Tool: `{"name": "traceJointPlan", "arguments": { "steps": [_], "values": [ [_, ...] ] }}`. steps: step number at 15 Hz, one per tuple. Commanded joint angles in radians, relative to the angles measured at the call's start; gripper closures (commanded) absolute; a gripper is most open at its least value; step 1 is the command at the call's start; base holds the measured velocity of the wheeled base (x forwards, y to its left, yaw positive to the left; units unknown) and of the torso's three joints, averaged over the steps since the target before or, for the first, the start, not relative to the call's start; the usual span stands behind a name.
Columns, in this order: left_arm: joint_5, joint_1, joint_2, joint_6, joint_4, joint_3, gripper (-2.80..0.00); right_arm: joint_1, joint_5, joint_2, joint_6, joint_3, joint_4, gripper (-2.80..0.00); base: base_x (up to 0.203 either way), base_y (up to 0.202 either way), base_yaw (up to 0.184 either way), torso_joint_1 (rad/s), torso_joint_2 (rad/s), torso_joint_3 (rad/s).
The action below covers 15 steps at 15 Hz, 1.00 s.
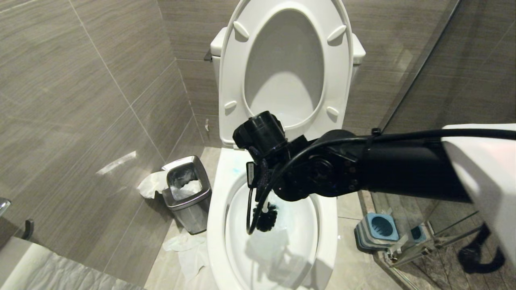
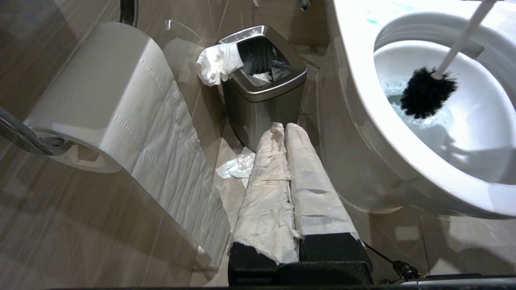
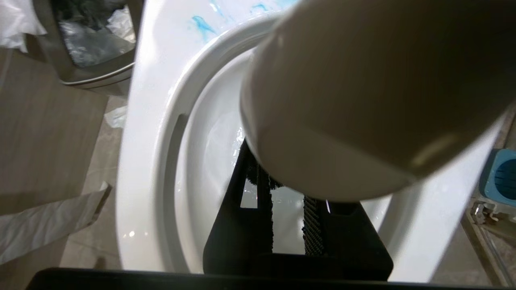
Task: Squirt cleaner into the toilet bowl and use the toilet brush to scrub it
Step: Scrub the toilet bowl
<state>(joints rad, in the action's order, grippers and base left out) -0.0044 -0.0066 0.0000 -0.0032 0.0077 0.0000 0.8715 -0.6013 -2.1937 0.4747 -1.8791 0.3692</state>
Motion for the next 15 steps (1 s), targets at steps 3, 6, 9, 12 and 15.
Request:
{"name": "traceJointPlan", "arguments": {
  "steps": [3,6,9,12,15],
  "values": [
    [0.000,0.000,0.002,0.000,0.000,0.000,0.00,-0.010,-0.009,0.106,-0.006,0.056,0.010,0.00,0.000,0.000,0.000,0.000,0.00,0.000],
    [0.000,0.000,0.000,0.000,0.000,0.000,0.00,-0.037,-0.008,0.064,-0.015,0.048,0.006,0.00,0.000,0.000,0.000,0.000,0.00,0.000],
    [0.000,-0.001,0.001,0.000,0.000,0.001,0.00,-0.070,-0.006,0.019,-0.013,0.031,0.002,0.00,0.000,0.000,0.000,0.000,0.00,0.000],
    [0.000,0.000,0.001,0.000,0.000,0.001,0.00,-0.097,-0.005,-0.030,-0.017,-0.025,0.000,0.00,0.000,0.000,0.000,0.000,0.00,0.000],
    [0.000,0.000,0.001,0.000,0.000,0.000,0.00,-0.110,-0.004,-0.084,-0.025,-0.074,-0.037,0.00,0.000,0.000,0.000,0.000,0.00,0.000]
  ]
}}
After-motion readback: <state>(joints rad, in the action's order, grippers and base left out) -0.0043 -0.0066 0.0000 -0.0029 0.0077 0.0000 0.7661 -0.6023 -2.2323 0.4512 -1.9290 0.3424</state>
